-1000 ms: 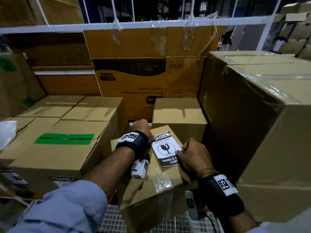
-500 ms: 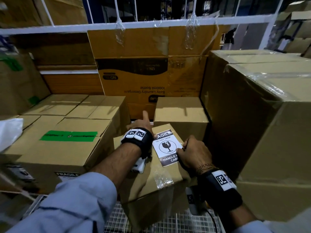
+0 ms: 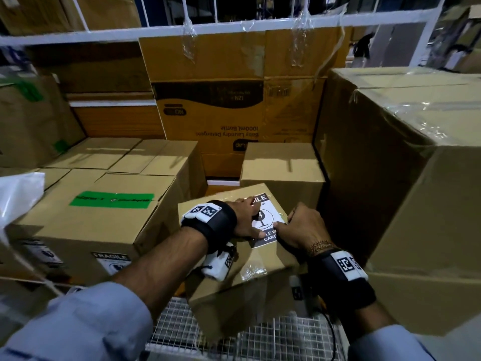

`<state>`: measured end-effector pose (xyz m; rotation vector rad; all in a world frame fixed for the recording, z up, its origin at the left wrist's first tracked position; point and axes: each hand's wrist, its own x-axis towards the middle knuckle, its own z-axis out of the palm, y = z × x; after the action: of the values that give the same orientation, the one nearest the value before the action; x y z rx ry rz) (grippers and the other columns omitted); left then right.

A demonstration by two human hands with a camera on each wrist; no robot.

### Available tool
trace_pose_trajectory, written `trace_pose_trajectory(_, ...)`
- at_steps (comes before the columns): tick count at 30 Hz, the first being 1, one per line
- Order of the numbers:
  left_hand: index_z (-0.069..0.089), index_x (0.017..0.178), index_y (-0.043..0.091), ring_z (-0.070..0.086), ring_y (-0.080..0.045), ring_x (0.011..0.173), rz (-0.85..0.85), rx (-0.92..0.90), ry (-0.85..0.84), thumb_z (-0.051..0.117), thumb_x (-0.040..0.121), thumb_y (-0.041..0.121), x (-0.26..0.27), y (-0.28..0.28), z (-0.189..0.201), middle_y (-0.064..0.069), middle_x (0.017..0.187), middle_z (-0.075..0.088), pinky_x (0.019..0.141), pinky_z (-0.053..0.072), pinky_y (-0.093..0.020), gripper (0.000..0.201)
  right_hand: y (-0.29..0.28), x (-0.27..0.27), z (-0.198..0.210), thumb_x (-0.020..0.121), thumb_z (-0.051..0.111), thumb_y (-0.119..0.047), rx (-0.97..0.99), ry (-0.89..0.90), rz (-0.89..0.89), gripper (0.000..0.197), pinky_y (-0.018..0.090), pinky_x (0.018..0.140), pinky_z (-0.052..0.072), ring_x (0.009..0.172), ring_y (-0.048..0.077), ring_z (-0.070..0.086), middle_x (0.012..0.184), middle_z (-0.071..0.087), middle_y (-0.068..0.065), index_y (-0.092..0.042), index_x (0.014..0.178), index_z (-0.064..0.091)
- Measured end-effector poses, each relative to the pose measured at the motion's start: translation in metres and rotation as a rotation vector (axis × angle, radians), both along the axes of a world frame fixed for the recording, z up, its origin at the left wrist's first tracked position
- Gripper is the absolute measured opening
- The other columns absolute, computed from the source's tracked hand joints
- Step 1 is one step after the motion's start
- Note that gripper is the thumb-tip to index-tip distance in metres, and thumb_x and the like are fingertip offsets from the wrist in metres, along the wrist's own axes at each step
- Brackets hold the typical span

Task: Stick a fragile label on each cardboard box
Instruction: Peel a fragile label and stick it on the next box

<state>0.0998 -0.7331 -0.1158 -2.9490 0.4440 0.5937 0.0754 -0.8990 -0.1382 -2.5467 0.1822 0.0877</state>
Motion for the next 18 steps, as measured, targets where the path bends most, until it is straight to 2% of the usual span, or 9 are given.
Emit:
trace_pose_trajectory(3,-0.007,0.164,0.014,0.0,-0.028,0.158,0.042,0.016,0.069,0.056,0.095,0.065,0.002,0.004,-0.006,-0.007,0.172,-0.011,0.125,0.014,-0.047,0.106,-0.012,-0.002,0.003,0.086,0.081,-0.044,0.061,0.064,-0.021,0.038,0.028,0.065,0.041,0.084,0.02,0.06,0.095,0.065,0.004,-0.013,0.092,0.062)
trace_pose_trajectory(4,-0.011,0.163,0.014,-0.003,-0.028,0.158,0.054,0.004,0.078,0.056,0.094,0.066,0.002,0.006,-0.008,-0.007,0.171,-0.014,0.126,0.012,-0.047,0.109,-0.016,-0.003,0.003,0.086,0.082,-0.043,0.096,0.083,-0.026,0.037,0.027,0.06,0.039,0.076,0.017,0.056,0.087,0.062,0.001,-0.014,0.083,0.06)
trace_pose_trajectory(6,-0.014,0.162,0.015,-0.007,-0.028,0.158,0.056,-0.024,0.09,0.057,0.092,0.069,0.002,0.009,-0.01,-0.007,0.17,-0.019,0.126,0.01,-0.049,0.114,-0.023,-0.005,0.0,0.083,0.085,-0.041,0.167,0.103,-0.039,0.04,0.027,0.059,0.037,0.069,0.014,0.05,0.08,0.06,0.0,-0.016,0.075,0.056)
trace_pose_trajectory(10,-0.021,0.161,0.014,-0.014,-0.03,0.157,0.085,-0.033,0.11,0.056,0.086,0.078,0.004,0.019,-0.014,-0.008,0.168,-0.027,0.125,0.005,-0.052,0.125,-0.024,-0.002,-0.003,0.076,0.092,-0.029,0.221,0.045,-0.028,0.042,0.027,0.061,0.04,0.079,0.013,0.054,0.098,0.064,0.001,-0.02,0.089,0.053)
trace_pose_trajectory(11,-0.022,0.16,0.014,-0.015,-0.029,0.157,0.094,-0.028,0.109,0.056,0.084,0.08,0.005,0.02,-0.014,-0.007,0.168,-0.027,0.125,0.003,-0.053,0.127,-0.023,-0.002,-0.002,0.076,0.092,-0.025,0.181,-0.016,0.02,0.043,0.028,0.066,0.044,0.087,0.016,0.058,0.105,0.065,0.002,-0.02,0.096,0.055)
trace_pose_trajectory(13,-0.022,0.16,0.012,-0.016,-0.029,0.157,0.105,-0.019,0.106,0.055,0.083,0.082,0.006,0.02,-0.014,-0.007,0.168,-0.027,0.124,0.001,-0.054,0.129,-0.017,0.0,-0.002,0.083,0.085,-0.025,-0.029,-0.159,0.213,0.05,0.035,0.091,0.049,0.114,0.024,0.056,0.128,0.062,0.005,-0.02,0.124,0.057)
trace_pose_trajectory(15,-0.022,0.16,0.012,-0.017,-0.029,0.157,0.113,-0.035,0.103,0.056,0.083,0.082,0.005,0.022,-0.013,-0.009,0.167,-0.028,0.124,0.0,-0.054,0.13,-0.008,0.005,-0.006,0.097,0.067,-0.027,-0.155,-0.197,0.426,0.063,0.045,0.118,0.036,0.144,0.029,0.037,0.159,0.041,0.003,-0.02,0.154,0.04)
trace_pose_trajectory(17,-0.022,0.16,0.012,-0.02,-0.029,0.156,0.114,-0.049,0.09,0.058,0.08,0.083,0.005,0.024,-0.015,-0.01,0.167,-0.029,0.124,-0.001,-0.054,0.134,-0.002,0.013,-0.015,0.108,0.046,-0.028,-0.159,-0.093,0.549,0.061,0.051,0.126,0.023,0.155,0.032,0.02,0.172,0.017,-0.003,-0.023,0.164,0.023)
trace_pose_trajectory(18,-0.023,0.16,0.013,-0.022,-0.029,0.155,0.115,-0.049,0.095,0.061,0.078,0.083,0.005,0.025,-0.017,-0.01,0.166,-0.03,0.124,-0.002,-0.054,0.136,-0.001,0.017,-0.021,0.109,0.039,-0.029,-0.159,-0.059,0.588,0.06,0.051,0.126,0.022,0.156,0.033,0.02,0.173,0.011,-0.005,-0.023,0.165,0.019)
